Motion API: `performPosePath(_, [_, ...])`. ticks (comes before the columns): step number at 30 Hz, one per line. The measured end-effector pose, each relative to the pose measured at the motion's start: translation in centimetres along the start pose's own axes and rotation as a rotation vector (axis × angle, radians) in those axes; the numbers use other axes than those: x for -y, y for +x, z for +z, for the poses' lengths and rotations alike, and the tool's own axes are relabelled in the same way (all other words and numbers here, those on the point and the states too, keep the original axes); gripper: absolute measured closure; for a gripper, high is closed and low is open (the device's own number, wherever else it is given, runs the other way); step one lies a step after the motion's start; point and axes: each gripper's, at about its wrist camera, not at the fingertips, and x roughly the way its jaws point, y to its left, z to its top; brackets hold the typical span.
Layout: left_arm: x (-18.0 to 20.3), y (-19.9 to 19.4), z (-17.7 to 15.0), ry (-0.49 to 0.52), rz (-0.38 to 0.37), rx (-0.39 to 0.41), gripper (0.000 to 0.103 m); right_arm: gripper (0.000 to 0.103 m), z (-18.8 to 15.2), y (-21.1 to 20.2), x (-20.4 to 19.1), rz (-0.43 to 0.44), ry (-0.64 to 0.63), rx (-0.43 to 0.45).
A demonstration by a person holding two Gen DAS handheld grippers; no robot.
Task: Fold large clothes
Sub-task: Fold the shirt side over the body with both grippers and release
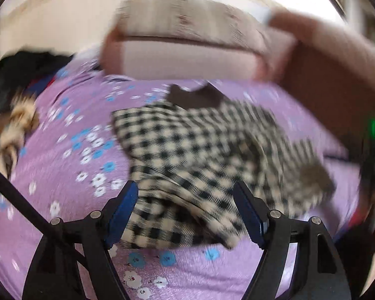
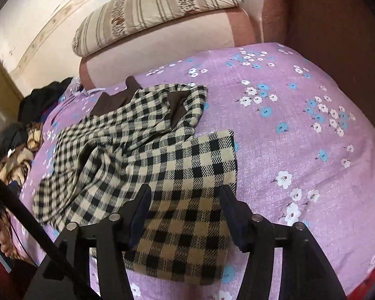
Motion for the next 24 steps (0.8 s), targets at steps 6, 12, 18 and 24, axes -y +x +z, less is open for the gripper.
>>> performPosePath(6, [-0.8, 0.1, -1.2, -0.105, -0.12, -0.029, 0.022, 0.036, -0.4, 0.6, 1.0, -0.057, 0.019, 0.016])
performPosePath(12, [-2.3, 3.9, -1.4, -0.342, -0.283, -0.156, 0.019, 0.036, 0.2, 2.7, 2.8, -0.062, 0.105, 0.005])
performPosePath(18, [-1.2, 8.3, 1.9, -0.41, -0.362, -0.253, 0.078, 0.036, -0.6, 3.2, 1.2, -0.069, 0.072, -0.003])
performPosePath(24, [-7.5, 7.3, 6.4, -0.645, -0.213, -0.039, 0.077, 0.036, -0.2, 2.7, 0.8, -0.102, 0.046, 0.0])
